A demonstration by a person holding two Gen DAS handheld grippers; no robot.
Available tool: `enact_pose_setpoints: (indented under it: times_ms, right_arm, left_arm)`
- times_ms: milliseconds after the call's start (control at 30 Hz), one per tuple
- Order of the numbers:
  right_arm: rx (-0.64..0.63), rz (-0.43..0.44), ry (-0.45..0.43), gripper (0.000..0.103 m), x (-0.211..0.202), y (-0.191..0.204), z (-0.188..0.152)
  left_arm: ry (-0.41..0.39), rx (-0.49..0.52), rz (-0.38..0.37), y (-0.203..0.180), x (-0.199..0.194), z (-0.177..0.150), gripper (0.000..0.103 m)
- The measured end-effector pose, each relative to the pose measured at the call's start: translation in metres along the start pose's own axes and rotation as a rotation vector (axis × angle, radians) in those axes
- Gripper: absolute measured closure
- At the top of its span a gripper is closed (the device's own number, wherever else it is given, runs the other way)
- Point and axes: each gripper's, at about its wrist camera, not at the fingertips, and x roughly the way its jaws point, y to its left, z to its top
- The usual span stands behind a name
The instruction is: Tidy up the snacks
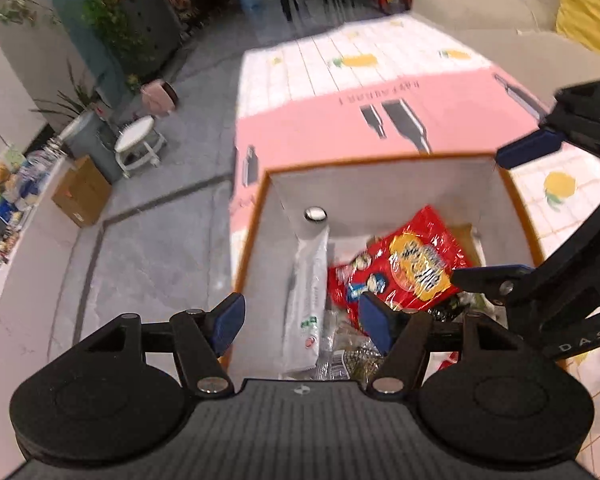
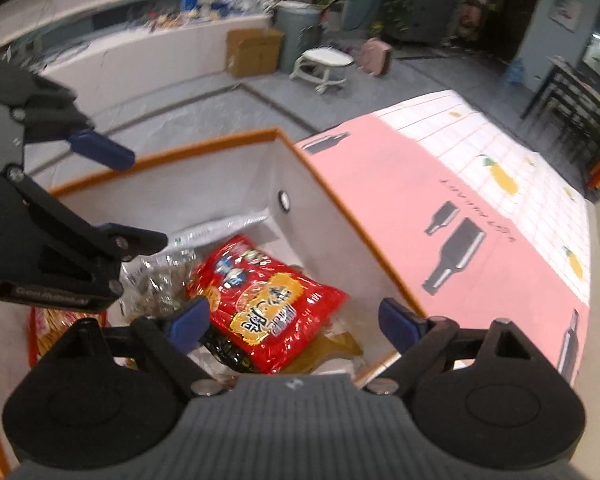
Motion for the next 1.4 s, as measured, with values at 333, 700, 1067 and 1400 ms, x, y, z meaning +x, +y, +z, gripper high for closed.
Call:
enact_pose_setpoints:
  times_ms: [333,700,1067,1400]
  right_arm:
    - [0.113,-0.063,-0.133,0.014,-0.082,0.015,-0.015]
    - [0.259,-0.151,-0.214,0.012,-0.152,0.037,-0.068]
    - [0.426,-0.183,-0.265,0.008,-0.187,0.065,-0.13]
    - [0.485,-0.218,-0.215,0.007,-0.18,0.072,-0.161]
  left_arm:
    - [-0.196,-0.088,0.07,-0.006,-0.071,-0.012,0.026]
    - [-0.296,-0.147,0.153,-0.033,-0.123,-0.045,0.026]
    - [-0.208,-0.267,0.061,-0.05,-0.145,-0.081,0.018]
    - [-0.093,-0.282,0.055,-0.066,-0.122,-0.103,0.017]
